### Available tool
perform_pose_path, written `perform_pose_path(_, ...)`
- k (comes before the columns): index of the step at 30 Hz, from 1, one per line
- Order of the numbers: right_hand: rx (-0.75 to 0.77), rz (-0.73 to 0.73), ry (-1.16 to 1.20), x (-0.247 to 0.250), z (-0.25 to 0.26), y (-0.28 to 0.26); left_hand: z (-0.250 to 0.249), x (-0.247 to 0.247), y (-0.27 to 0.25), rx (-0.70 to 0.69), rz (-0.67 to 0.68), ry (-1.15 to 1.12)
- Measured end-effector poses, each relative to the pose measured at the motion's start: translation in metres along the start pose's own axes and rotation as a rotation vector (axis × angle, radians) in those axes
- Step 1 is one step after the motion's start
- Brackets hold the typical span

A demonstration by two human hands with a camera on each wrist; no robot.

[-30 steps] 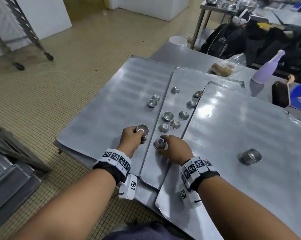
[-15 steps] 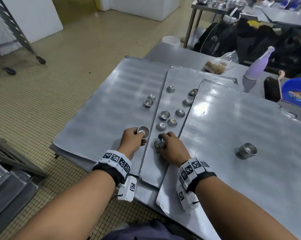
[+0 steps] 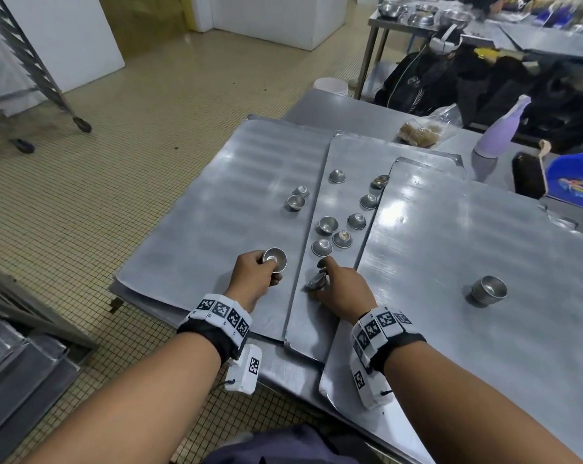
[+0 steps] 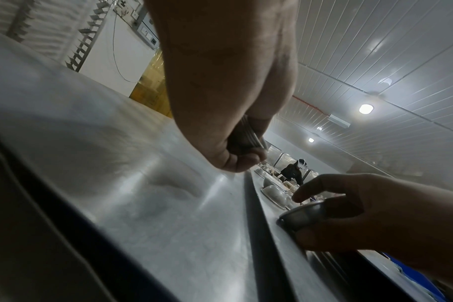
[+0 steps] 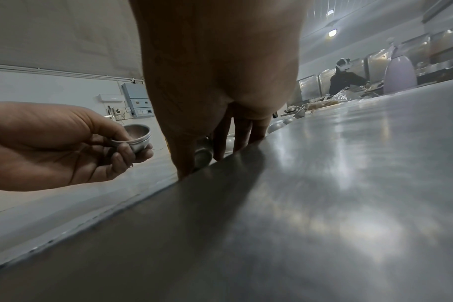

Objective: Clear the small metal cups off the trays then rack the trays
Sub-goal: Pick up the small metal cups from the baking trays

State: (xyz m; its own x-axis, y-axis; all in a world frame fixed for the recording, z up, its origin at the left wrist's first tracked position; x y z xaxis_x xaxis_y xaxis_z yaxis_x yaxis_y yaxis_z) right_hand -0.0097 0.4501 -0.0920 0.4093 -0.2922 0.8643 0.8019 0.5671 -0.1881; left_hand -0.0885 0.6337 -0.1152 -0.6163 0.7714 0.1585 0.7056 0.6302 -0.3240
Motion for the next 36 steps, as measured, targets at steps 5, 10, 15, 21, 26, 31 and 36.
perform_pose_path(5, -0.016, 0.008, -0.012, -0.002, -0.004, -0.001, 0.002, 0.003, -0.001, 0.002, 0.01, -0.012)
perform_pose_path(10, 0.001, 0.005, -0.058, -0.003, -0.005, -0.004, 0.004, 0.005, -0.002, -0.008, 0.005, -0.004)
perform_pose_path(15, 0.041, -0.039, -0.216, 0.0, -0.003, -0.006, 0.008, 0.007, -0.005, 0.003, -0.003, 0.004)
perform_pose_path(21, 0.056, -0.074, -0.269, 0.002, -0.006, -0.008, 0.007, 0.006, -0.01, 0.007, -0.001, 0.014)
perform_pose_path(26, 0.06, -0.115, -0.201, 0.01, -0.005, -0.012, 0.007, 0.0, -0.012, 0.007, 0.012, 0.024)
perform_pose_path(31, 0.05, -0.117, -0.149, 0.017, -0.006, -0.01, 0.004, -0.005, -0.013, -0.01, 0.002, 0.02)
perform_pose_path(36, 0.099, -0.184, -0.058, 0.029, 0.005, -0.007, 0.001, -0.012, -0.012, -0.015, 0.012, 0.004)
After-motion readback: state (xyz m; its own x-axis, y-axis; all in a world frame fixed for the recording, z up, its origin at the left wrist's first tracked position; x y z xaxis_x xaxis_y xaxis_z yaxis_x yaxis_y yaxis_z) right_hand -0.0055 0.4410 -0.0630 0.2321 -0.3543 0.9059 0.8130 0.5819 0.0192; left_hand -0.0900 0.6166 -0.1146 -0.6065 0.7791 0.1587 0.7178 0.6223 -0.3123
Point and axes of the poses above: each hand's wrist, its own y-axis towards the middle knuckle, its own x-axis out of the back of the hand, z = x × y, the point moved 7 cm from there along y, towards the middle knuckle, and after that the axes turned 2 degrees about -z, right-handed, at the moved point
